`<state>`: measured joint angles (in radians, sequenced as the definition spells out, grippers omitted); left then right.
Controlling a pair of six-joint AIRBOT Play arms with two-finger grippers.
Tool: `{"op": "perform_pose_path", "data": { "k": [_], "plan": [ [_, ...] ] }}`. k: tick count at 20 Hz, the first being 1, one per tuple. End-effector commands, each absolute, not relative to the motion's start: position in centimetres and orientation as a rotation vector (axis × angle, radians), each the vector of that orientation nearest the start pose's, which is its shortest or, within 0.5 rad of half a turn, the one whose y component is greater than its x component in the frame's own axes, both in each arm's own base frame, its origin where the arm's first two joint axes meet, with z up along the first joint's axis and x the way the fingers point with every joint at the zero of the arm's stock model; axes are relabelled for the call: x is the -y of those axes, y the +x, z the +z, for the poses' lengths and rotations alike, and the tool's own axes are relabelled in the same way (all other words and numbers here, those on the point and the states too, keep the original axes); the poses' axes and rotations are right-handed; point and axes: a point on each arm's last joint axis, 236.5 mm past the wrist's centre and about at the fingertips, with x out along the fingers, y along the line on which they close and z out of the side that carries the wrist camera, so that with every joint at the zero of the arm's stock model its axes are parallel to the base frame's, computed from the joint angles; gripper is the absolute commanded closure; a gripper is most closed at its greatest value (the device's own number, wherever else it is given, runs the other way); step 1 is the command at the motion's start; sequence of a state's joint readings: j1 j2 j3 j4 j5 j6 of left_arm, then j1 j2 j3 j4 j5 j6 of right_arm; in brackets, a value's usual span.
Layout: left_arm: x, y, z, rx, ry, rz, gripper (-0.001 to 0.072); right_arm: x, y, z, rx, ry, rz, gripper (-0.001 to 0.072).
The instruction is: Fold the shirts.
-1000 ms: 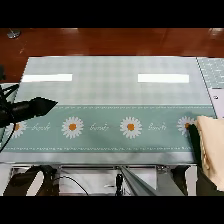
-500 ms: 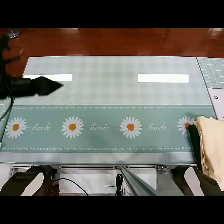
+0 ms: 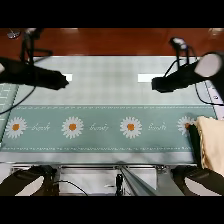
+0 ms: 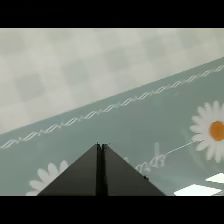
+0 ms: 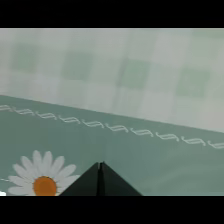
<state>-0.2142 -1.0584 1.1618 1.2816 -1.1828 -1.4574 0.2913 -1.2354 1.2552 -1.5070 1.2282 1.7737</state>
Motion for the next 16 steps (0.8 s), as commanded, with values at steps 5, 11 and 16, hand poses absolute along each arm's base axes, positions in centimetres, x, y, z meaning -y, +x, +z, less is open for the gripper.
{"op": "perform_pose_path", "data": {
  "k": [5, 11, 16],
  "plan": [
    [10.94, 33.68, 4.40, -1.158, 0.070, -0.323, 0.0679, -10.00, 36.69, 2.07, -1.319, -0.032, -0.018, 0.0687],
    [11.01, 33.65, 4.36, -1.159, 0.071, -0.325, 0.0679, -10.00, 36.68, 2.14, -1.318, -0.031, -0.018, 0.0686],
    [11.01, 33.65, 4.36, -1.159, 0.071, -0.325, 0.0679, -10.00, 36.69, 2.14, -1.317, -0.031, -0.018, 0.0686]
  ]
}}
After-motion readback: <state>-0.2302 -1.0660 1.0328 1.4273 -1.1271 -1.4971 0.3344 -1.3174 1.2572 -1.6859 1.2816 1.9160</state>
